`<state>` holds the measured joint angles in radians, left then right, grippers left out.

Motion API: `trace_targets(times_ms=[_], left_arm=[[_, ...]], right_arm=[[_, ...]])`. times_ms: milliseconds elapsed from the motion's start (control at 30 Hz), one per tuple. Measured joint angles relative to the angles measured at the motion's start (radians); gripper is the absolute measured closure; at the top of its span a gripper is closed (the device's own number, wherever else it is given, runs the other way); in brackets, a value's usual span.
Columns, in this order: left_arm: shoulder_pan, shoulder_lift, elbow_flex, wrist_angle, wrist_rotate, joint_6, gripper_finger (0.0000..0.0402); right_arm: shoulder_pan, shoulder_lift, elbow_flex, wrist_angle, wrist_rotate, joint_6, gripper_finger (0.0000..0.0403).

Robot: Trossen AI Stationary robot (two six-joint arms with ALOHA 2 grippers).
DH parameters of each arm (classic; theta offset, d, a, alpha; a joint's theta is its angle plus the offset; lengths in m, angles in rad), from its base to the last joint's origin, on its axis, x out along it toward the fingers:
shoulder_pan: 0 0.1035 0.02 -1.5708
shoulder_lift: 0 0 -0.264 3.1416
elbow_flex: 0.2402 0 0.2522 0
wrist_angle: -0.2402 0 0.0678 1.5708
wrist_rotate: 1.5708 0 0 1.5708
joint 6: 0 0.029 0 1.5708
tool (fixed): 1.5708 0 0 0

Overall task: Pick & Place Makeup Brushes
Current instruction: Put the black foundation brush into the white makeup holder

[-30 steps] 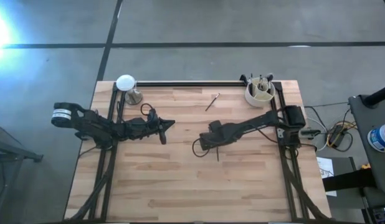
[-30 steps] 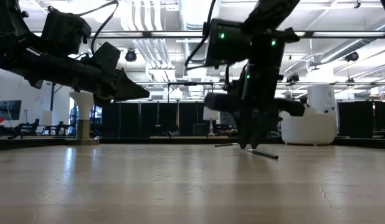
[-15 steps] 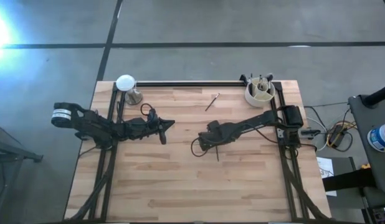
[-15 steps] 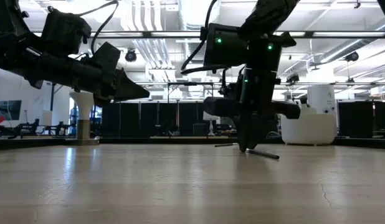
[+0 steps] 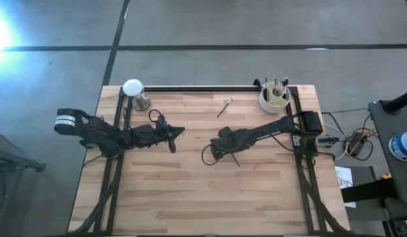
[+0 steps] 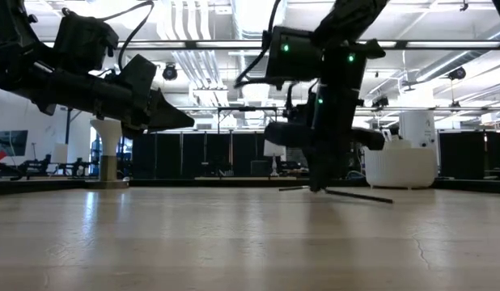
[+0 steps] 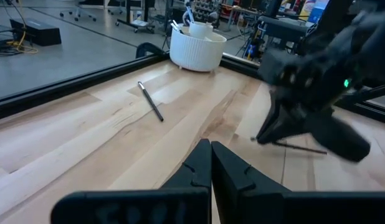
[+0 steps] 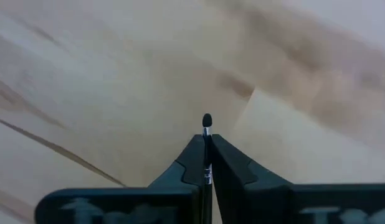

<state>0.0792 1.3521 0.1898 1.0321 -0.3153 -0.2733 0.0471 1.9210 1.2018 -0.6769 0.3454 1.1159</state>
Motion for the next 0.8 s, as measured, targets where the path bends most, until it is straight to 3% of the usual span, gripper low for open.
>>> trace_targets(times_ms=[300,500,667,800], left_arm=[[0.0,0.0,0.0,0.0,0.0,0.0,0.0399],[0.0,0.0,-0.003,0.0,0.0,0.0,0.0399],[0.0,0.0,-0.004,0.001,0.0,0.0,0.0399],[0.0,0.0,-0.004,0.008,0.0,0.0,0.0399]], right_arm=[[0.022,-0.131,-0.018,0.002,0.108,-0.075,0.0389],[0.054,-0.293,-0.094,0.027,0.214,-0.222,0.039],[0.026,-0.484,-0.256,0.296,0.223,-0.483,0.039],[-0.078,-0.63,-0.411,0.613,0.093,-0.719,0.039]])
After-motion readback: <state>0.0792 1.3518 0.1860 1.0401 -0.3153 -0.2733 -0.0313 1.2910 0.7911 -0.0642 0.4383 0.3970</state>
